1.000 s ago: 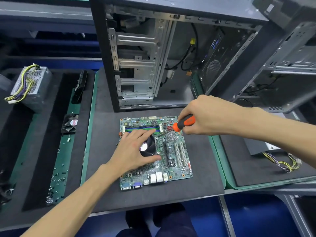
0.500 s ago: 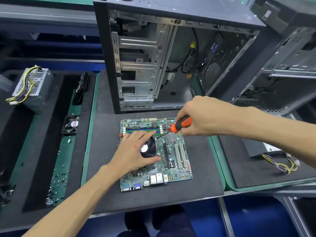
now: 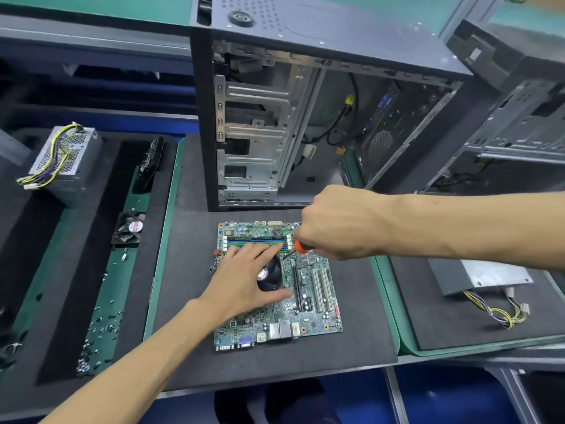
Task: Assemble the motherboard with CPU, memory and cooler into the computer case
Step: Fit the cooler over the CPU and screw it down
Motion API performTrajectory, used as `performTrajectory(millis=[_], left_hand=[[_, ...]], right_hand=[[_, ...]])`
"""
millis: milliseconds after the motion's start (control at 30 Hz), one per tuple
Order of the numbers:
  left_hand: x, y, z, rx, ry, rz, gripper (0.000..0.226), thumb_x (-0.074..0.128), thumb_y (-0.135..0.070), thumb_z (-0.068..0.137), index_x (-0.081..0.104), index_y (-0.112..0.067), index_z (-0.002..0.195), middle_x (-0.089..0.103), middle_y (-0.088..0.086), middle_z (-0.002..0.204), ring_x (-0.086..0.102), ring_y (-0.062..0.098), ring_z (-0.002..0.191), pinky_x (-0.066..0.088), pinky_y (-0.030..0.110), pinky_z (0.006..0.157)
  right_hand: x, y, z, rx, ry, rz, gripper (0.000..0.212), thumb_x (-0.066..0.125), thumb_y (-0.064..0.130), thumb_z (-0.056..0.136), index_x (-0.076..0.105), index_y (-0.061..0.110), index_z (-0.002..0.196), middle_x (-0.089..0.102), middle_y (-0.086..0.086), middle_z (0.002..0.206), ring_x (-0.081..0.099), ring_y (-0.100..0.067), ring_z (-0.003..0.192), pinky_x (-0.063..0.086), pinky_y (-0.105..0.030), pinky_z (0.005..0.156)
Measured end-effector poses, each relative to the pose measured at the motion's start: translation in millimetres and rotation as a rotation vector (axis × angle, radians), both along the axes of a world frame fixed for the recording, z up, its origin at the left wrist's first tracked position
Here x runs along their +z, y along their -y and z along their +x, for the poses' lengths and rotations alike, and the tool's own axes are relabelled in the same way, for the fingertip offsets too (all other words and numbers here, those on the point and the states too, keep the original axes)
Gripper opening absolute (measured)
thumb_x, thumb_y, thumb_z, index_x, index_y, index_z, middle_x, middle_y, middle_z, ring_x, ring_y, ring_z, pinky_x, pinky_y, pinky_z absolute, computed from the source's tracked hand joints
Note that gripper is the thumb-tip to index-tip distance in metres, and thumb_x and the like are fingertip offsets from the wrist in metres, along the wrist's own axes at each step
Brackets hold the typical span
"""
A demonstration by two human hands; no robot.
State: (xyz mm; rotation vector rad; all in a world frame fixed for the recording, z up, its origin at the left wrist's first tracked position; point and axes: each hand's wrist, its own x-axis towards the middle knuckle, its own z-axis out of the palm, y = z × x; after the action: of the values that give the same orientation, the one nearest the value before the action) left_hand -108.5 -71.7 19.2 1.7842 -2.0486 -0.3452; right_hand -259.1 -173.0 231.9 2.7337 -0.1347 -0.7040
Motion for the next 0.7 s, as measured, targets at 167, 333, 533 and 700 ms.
performTrajectory(millis=[167, 333, 533, 700], left_hand=[[0.5, 0.3, -6.5, 0.021, 0.053, 0.015, 0.096, 0.046, -0.085, 0.074, 0.042, -0.027, 0.15, 0.057, -0.012, 0.128, 0.052, 0.014, 0.115, 0.036, 0.037, 0.1], [-4.5, 2.8, -10.6, 0.078, 0.052, -0.068, 0.092, 0.048, -0.082, 0.074, 0.051, -0.023, 0.144, 0.062, -0.009, 0.118, 0.056, 0.016, 0.107, 0.041, 0.041, 0.095], [-13.1, 5.4, -13.8, 0.108, 0.046, -0.123, 0.089, 0.05, -0.081, 0.074, 0.056, -0.021, 0.139, 0.063, -0.008, 0.11, 0.057, 0.017, 0.1, 0.041, 0.041, 0.089], [-6.1, 3.9, -14.2, 0.087, 0.033, -0.058, 0.091, 0.048, -0.084, 0.073, 0.053, -0.023, 0.14, 0.061, -0.009, 0.113, 0.055, 0.016, 0.105, 0.039, 0.039, 0.092]], right_hand=[[-1.5, 11.4, 5.2, 0.019, -0.046, 0.055, 0.02, 0.051, 0.028, 0.095, 0.048, 0.014, 0.082, 0.05, -0.003, 0.071, 0.043, -0.034, 0.061, 0.036, -0.034, 0.056], [-5.5, 20.1, 0.9, -0.797, 0.019, 0.33, 0.042, 0.066, 0.046, 0.089, 0.071, 0.006, 0.075, 0.063, -0.008, 0.06, 0.052, -0.026, 0.053, 0.047, -0.027, 0.051], [-10.4, 21.8, 15.4, -1.652, -0.023, 0.792, 0.035, 0.059, 0.022, 0.098, 0.053, 0.016, 0.064, 0.041, 0.002, 0.042, 0.02, -0.008, 0.029, 0.015, -0.012, 0.032], [-3.4, 18.2, 25.2, -1.534, -0.096, 0.75, 0.035, 0.063, 0.019, 0.096, 0.048, 0.017, 0.064, 0.042, 0.0, 0.05, 0.021, -0.009, 0.034, 0.014, -0.013, 0.034]])
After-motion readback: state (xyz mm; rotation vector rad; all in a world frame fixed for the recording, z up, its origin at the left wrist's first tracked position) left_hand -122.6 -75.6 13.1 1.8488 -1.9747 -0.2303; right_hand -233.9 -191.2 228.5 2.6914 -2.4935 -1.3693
